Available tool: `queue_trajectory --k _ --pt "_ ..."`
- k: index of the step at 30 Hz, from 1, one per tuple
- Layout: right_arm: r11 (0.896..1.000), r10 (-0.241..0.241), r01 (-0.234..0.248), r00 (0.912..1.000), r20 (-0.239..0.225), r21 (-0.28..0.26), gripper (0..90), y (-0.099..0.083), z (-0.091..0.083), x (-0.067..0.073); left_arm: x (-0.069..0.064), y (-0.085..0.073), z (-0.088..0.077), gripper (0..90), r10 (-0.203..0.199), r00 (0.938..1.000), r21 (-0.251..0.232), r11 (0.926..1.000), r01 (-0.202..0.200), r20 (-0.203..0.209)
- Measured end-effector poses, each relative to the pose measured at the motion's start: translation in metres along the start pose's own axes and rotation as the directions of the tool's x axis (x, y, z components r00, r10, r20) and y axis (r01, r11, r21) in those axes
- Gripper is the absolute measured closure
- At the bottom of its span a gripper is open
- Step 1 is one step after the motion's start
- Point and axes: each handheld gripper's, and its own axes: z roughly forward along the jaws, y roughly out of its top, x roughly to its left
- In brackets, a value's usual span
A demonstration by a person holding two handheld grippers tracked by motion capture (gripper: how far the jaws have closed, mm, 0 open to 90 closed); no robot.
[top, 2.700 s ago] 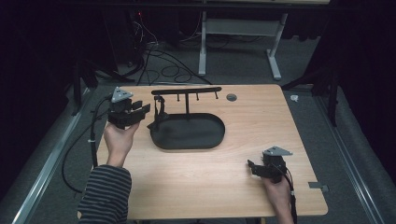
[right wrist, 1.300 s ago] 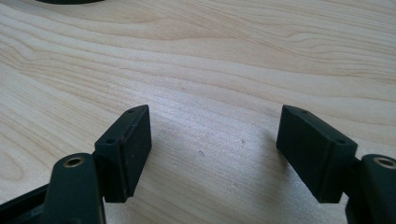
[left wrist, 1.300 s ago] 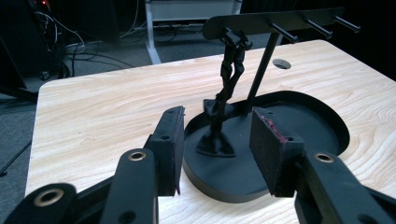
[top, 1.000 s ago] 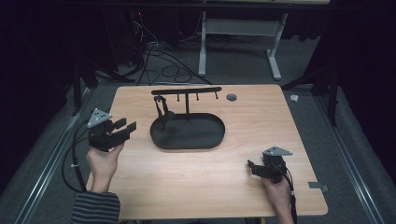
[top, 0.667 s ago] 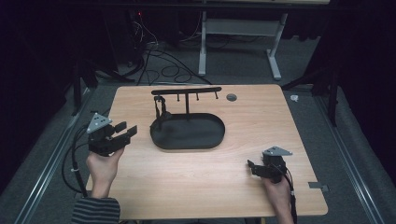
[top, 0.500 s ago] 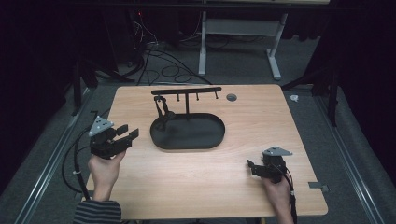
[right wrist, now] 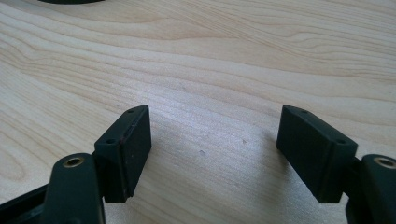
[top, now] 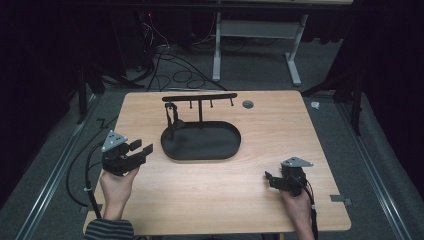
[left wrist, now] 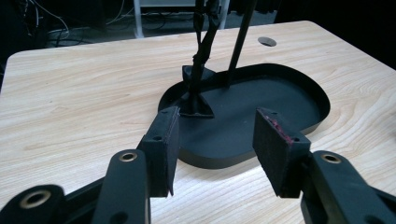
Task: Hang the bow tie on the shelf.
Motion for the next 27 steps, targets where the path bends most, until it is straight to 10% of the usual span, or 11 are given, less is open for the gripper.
queue_trajectory --k 27 --pt "1.0 0.0 0.0 1.0 0.0 0.0 27.6 0.0 0.0 0.0 -0.024 -0.019 0.012 49.5 0.008 0.9974 0.026 0.9996 -0.01 0.071"
